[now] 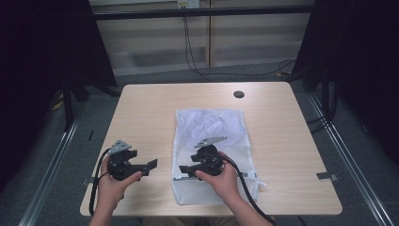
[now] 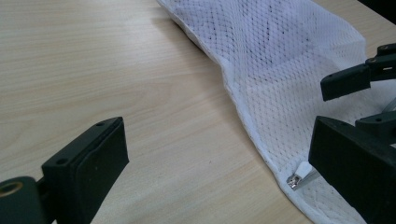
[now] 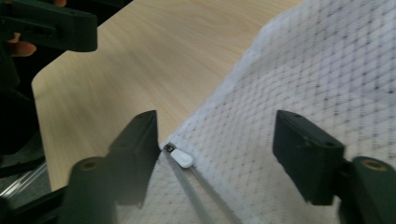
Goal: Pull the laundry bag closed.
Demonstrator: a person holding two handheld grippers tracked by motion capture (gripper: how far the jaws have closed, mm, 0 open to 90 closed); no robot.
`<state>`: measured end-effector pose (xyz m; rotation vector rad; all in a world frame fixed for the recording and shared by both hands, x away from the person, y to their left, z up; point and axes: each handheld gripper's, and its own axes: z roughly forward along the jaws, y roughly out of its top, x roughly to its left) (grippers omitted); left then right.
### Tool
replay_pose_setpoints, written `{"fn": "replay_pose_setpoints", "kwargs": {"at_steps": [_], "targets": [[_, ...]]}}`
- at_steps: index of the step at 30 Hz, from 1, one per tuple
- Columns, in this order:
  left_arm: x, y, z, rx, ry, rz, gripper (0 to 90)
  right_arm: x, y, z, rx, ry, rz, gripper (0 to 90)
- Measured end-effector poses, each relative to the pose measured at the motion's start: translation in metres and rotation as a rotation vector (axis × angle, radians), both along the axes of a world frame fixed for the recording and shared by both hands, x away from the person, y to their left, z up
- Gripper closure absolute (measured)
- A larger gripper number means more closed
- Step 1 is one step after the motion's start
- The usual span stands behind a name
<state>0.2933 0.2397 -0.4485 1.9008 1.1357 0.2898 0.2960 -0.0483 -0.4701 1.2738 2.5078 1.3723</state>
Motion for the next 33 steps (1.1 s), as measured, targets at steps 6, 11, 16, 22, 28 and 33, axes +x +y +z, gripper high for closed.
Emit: {"fn": "replay_pose_setpoints", "kwargs": {"at_steps": [6, 11, 16, 22, 28, 33], "targets": [[0.000, 0.000, 0.000, 0.009, 0.004, -0.007, 4.4, -0.001, 0.005, -0.003, 0.009, 0.043, 0.001, 40.1], [0.000, 0.000, -0.001, 0.010, 0.007, -0.009, 4.4, -0.001, 0.009, -0.010, 0.029, 0.100, -0.005, 43.4], [0.001, 0.001, -0.001, 0.010, 0.006, -0.012, 4.4, -0.002, 0.013, -0.014, 0.034, 0.142, 0.001, 48.6], [0.001, 0.000, -0.002, 0.002, 0.009, -0.008, 4.4, -0.001, 0.015, -0.017, 0.053, 0.185, 0.001, 56.3], [0.001, -0.001, -0.002, 0.004, 0.011, -0.008, 4.4, -0.001, 0.017, -0.021, 0.055, 0.214, 0.002, 60.9], [0.001, -0.001, -0.002, 0.006, 0.012, -0.011, 4.4, -0.001, 0.019, -0.023, 0.056, 0.235, 0.000, 64.6]]}}
